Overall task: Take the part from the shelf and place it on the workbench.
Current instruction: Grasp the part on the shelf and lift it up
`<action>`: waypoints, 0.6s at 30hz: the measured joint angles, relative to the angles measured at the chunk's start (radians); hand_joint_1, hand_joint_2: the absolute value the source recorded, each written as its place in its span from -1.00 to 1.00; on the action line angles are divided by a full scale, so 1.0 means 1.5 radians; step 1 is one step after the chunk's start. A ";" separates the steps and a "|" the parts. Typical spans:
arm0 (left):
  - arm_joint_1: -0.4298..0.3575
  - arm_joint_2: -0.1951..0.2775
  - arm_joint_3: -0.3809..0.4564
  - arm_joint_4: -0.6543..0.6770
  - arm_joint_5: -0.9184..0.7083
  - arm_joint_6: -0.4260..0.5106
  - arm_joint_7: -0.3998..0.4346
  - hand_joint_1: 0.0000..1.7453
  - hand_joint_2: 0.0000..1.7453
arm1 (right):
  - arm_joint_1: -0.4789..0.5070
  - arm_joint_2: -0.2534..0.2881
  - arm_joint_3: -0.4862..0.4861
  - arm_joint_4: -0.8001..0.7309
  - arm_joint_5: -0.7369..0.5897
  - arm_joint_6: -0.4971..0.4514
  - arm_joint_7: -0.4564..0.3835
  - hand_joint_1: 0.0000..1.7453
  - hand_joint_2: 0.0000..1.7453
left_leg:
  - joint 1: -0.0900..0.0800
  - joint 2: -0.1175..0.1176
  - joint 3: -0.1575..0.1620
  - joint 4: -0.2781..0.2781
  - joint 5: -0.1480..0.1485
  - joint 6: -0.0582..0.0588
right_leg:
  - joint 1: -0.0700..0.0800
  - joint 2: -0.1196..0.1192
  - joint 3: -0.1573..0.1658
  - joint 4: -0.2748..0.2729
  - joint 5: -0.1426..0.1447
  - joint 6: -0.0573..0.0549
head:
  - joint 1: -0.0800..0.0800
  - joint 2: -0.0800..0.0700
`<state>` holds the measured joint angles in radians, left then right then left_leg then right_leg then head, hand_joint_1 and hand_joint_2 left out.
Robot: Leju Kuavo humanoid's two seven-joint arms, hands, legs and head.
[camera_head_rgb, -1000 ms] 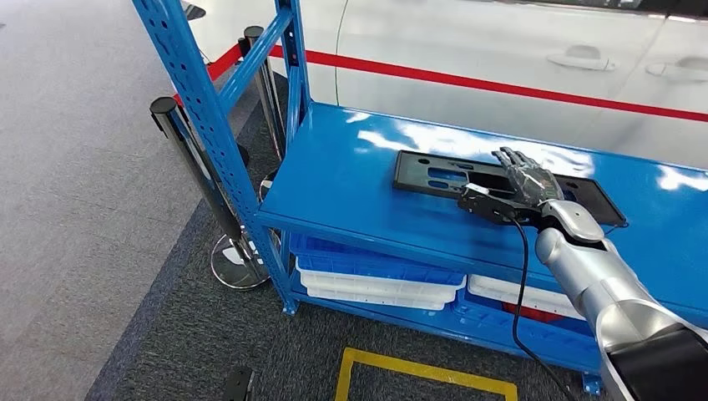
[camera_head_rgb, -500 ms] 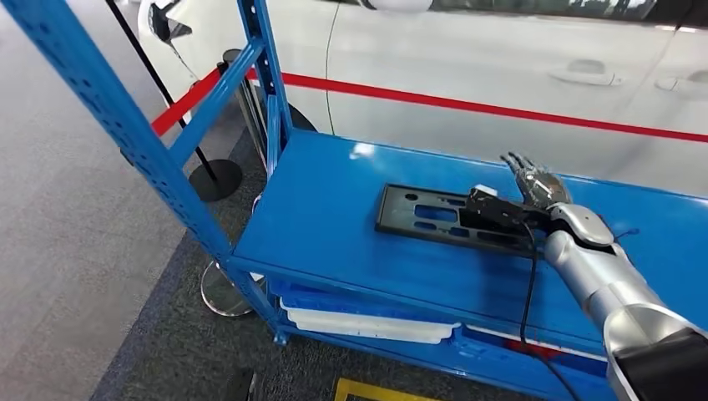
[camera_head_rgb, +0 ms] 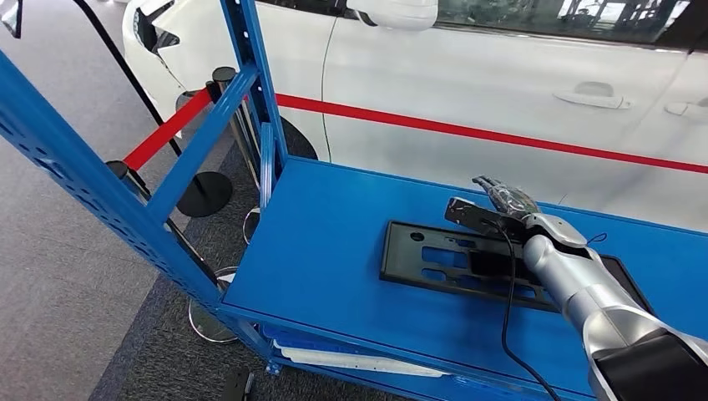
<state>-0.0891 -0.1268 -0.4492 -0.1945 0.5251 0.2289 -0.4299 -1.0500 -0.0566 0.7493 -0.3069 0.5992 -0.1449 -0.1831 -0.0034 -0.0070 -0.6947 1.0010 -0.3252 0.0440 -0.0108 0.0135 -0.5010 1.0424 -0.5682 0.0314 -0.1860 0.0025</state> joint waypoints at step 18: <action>0.000 0.001 0.003 0.000 -0.016 -0.002 -0.018 -1.00 -1.00 | 0.025 0.001 0.002 0.001 -0.006 -0.021 0.008 -1.00 -1.00 | 0.001 -0.001 -0.020 0.146 -0.128 -0.029 | -0.002 -0.010 -0.073 -0.022 0.099 -0.028 | 0.000 0.000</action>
<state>-0.0896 -0.1261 -0.4454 -0.1946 0.5016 0.2257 -0.4563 -1.0119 -0.0545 0.7528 -0.3056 0.5900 -0.1769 -0.1716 -0.0026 -0.0092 -0.7243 1.2207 -0.5172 0.0003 -0.0144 -0.0019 -0.6112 1.0098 -0.4197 -0.0104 -0.1863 0.0023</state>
